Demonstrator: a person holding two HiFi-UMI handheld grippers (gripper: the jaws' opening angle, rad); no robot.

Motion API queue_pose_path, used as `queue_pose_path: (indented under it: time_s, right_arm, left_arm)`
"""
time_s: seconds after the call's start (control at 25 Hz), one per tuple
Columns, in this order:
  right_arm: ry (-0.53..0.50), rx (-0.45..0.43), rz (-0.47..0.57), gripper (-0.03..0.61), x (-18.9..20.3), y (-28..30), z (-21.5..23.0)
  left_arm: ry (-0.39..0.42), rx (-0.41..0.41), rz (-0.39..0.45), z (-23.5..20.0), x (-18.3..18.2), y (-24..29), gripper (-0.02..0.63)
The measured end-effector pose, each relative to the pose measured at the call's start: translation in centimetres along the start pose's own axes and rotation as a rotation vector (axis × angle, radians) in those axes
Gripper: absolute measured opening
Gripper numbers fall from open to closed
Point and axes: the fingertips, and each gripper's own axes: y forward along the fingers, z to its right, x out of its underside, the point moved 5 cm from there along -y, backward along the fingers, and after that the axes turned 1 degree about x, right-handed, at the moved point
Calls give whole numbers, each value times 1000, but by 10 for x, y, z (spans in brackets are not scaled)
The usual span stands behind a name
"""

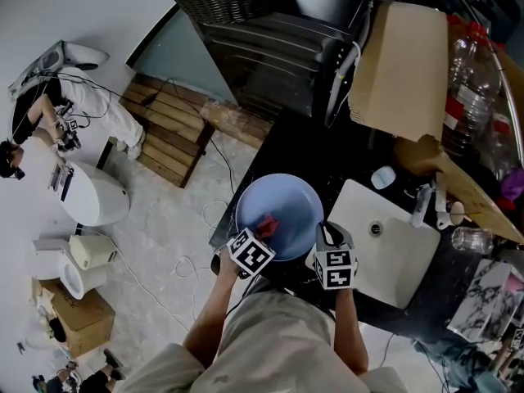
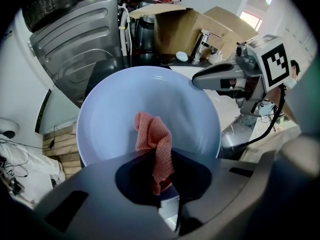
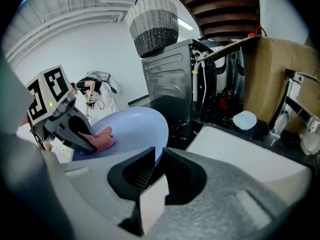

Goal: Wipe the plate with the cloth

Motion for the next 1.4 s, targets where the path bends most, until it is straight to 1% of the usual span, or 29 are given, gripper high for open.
queue_pose_path:
  time_s: [0.36,0.8,1.4]
  right_arm:
    - [7,-5,3,32,1,-1,0]
    - [21,-21,11,32,3,-4,-1]
    - [40,-63,26,32,5,-6,0]
  left_arm:
    - [43,49,1,19,-9,6,34]
    - [114,117,9,45,-26,14,34]
    - [167,177,50,59,-52,25,34]
